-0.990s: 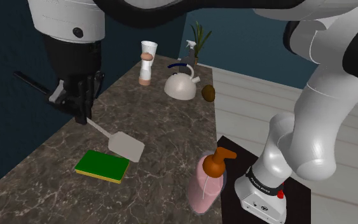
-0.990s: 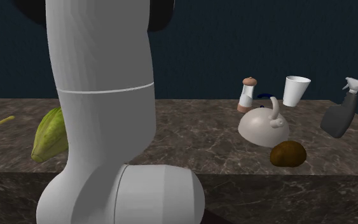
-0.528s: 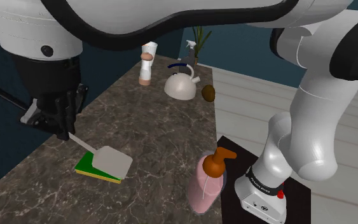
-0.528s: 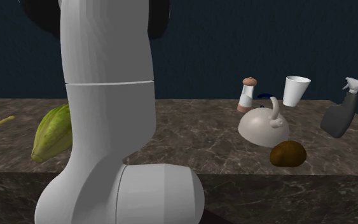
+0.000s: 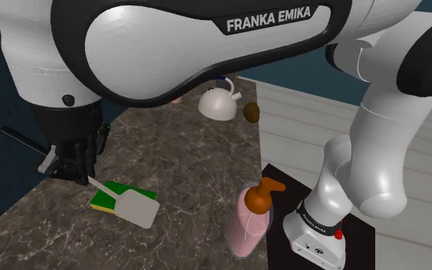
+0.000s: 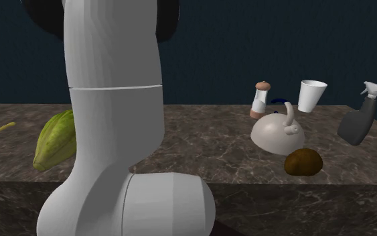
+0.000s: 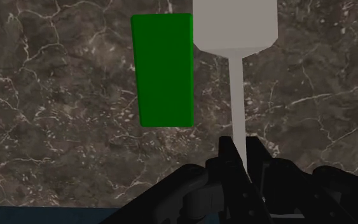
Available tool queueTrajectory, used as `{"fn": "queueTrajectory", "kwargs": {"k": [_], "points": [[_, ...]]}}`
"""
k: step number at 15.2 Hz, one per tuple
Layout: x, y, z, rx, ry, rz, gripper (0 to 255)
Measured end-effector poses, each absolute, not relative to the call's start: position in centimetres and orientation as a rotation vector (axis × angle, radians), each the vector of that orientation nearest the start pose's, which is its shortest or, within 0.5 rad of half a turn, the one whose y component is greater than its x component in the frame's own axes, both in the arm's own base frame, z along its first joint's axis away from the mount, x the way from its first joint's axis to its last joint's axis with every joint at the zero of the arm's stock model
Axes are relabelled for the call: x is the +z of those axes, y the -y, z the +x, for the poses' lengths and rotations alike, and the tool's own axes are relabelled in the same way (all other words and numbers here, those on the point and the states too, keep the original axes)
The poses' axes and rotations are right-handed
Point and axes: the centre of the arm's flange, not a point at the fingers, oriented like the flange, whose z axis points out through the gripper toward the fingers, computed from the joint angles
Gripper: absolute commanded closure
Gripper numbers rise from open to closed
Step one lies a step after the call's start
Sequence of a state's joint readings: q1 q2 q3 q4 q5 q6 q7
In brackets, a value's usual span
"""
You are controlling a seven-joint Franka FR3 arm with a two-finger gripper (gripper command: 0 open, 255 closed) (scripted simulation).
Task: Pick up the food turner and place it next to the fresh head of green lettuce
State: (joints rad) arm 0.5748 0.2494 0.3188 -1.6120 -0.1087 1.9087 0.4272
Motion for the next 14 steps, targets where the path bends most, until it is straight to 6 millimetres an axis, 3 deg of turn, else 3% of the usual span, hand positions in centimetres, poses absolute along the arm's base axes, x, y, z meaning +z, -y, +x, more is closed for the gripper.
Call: {"fn": "queueTrajectory", "kwargs": {"k": [14], "points": [[41.9,-48.3,42.2,-0.1,0.754,-3.031,255]]}}
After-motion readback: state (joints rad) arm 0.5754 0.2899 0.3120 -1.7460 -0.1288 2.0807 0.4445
